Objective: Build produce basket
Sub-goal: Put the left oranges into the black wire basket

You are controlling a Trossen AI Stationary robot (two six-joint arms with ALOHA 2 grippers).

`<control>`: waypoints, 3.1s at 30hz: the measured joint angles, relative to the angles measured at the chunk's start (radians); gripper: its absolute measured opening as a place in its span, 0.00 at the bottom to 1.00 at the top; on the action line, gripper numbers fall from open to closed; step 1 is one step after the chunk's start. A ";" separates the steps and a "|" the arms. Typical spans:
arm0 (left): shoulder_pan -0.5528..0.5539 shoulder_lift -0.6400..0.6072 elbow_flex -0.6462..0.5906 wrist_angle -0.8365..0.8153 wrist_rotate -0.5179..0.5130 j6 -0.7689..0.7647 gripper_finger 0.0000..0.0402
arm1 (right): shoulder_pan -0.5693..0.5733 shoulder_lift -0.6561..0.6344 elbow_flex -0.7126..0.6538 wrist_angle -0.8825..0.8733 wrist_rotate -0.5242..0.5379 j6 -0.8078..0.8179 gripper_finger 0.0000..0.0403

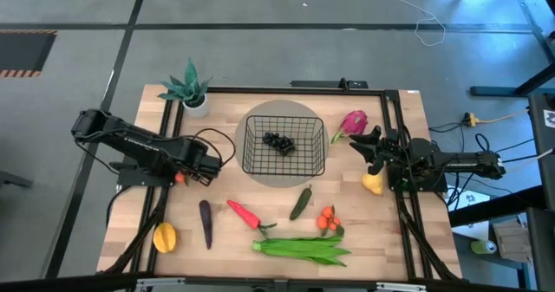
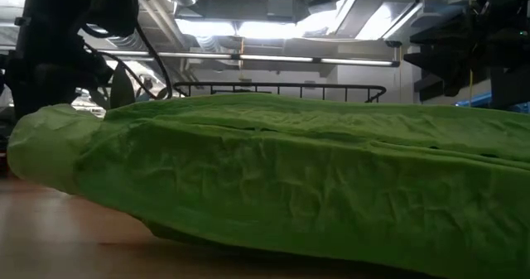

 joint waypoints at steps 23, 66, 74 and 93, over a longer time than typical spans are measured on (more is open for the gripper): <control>-0.001 0.000 0.000 -0.074 0.024 -0.064 0.40 | 0.000 0.000 0.000 -0.008 0.000 -0.002 0.42; -0.003 -0.002 0.000 -0.002 -0.104 -0.069 0.00 | 0.000 0.000 0.000 -0.009 0.000 -0.001 0.42; -0.003 -0.002 0.000 0.028 -0.211 -0.065 0.00 | 0.000 0.000 0.000 -0.009 0.000 -0.001 0.42; -0.002 -0.002 0.001 0.139 -0.693 -0.022 0.00 | 0.000 0.000 0.000 -0.009 0.000 0.002 0.42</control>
